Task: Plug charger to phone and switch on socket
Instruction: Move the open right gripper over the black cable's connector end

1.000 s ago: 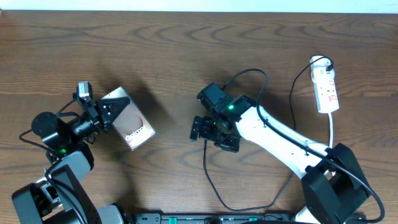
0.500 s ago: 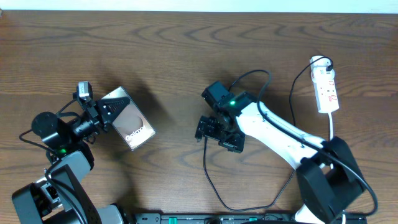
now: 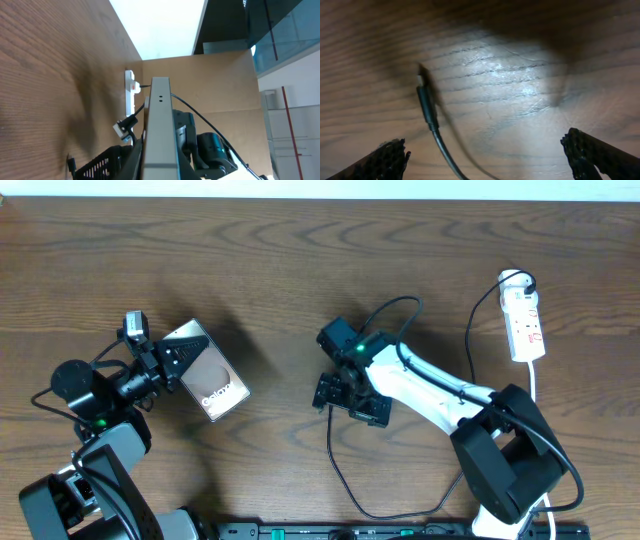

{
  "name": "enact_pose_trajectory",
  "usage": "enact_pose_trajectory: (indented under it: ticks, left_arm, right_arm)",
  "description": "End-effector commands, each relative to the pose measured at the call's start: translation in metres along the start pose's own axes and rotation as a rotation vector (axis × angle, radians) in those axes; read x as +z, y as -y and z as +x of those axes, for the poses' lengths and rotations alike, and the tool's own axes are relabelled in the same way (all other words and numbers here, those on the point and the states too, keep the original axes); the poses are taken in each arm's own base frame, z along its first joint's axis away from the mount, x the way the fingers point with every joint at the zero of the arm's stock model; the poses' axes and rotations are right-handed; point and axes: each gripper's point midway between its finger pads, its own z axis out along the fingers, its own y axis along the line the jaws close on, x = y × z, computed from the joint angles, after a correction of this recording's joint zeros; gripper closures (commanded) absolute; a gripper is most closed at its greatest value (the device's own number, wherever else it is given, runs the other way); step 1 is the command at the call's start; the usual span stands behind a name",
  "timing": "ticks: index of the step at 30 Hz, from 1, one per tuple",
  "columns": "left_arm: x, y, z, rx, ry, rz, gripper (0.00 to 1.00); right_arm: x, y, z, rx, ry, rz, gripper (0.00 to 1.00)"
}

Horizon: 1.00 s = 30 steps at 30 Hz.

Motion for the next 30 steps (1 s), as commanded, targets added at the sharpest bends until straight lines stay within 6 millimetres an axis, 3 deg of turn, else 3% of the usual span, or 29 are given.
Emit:
enact_pose_trajectory:
  ticks: [1, 14, 22, 30]
  left_arm:
    - [-0.001, 0.008, -0.004, 0.059, 0.005, 0.003, 0.92]
    - [-0.001, 0.008, -0.003, 0.059, 0.001, 0.003, 0.93]
    - [-0.001, 0.008, -0.003, 0.059, 0.002, 0.003, 0.93]
    - [-0.001, 0.008, -0.003, 0.059, 0.001, 0.003, 0.93]
  right_arm:
    - [-0.002, 0.003, -0.009, -0.001, 0.059, 0.038, 0.01]
    - [-0.002, 0.013, -0.009, -0.001, 0.075, 0.088, 0.01]
    - [0.001, -0.01, -0.004, -0.041, 0.073, 0.009, 0.01]
    - [0.002, -0.008, -0.004, -0.04, 0.087, 0.027, 0.01]
